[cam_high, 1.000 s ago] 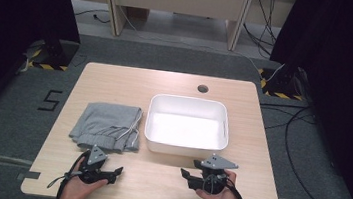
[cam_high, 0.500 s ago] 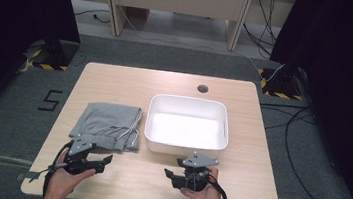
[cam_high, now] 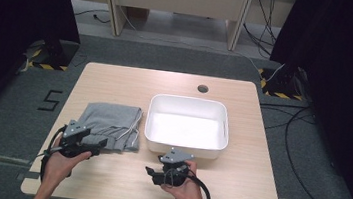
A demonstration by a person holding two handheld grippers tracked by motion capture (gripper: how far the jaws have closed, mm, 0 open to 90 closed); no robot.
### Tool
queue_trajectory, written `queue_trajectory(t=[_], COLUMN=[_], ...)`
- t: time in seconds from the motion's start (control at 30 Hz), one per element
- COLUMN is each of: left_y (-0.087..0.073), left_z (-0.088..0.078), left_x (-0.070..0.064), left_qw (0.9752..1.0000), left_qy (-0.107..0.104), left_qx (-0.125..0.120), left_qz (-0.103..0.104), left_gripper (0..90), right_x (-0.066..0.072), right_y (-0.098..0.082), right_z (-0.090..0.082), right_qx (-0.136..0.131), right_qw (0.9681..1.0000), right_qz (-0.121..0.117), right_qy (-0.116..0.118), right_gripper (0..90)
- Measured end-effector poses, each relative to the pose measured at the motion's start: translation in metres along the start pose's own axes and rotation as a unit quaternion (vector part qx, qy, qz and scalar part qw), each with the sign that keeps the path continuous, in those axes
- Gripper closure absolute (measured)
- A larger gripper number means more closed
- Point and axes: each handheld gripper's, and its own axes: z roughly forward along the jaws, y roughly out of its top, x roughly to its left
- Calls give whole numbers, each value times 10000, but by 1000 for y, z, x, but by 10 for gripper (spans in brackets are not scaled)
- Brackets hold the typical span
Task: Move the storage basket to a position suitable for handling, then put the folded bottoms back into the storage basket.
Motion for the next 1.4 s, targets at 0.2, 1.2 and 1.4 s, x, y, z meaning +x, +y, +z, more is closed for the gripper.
queue_trajectory(t=[0.2, 1.2, 1.4], left_y=[5, -10, -22], left_z=[20, 58, 44], left_x=[11, 35, 23], left_qw=[9998, 9968, 9976], left_qy=[115, 272, 246], left_qx=[142, 498, 517], left_qz=[-115, -562, -398], left_gripper=[220, 282, 293], right_x=[6, 12, 12], right_y=[6, 25, 24], right_z=[18, 52, 53], right_qx=[-2, 41, 79], right_qw=[9999, 9996, 9997], right_qz=[-86, -241, -233], right_qy=[61, 102, 84], right_gripper=[401, 372, 364])
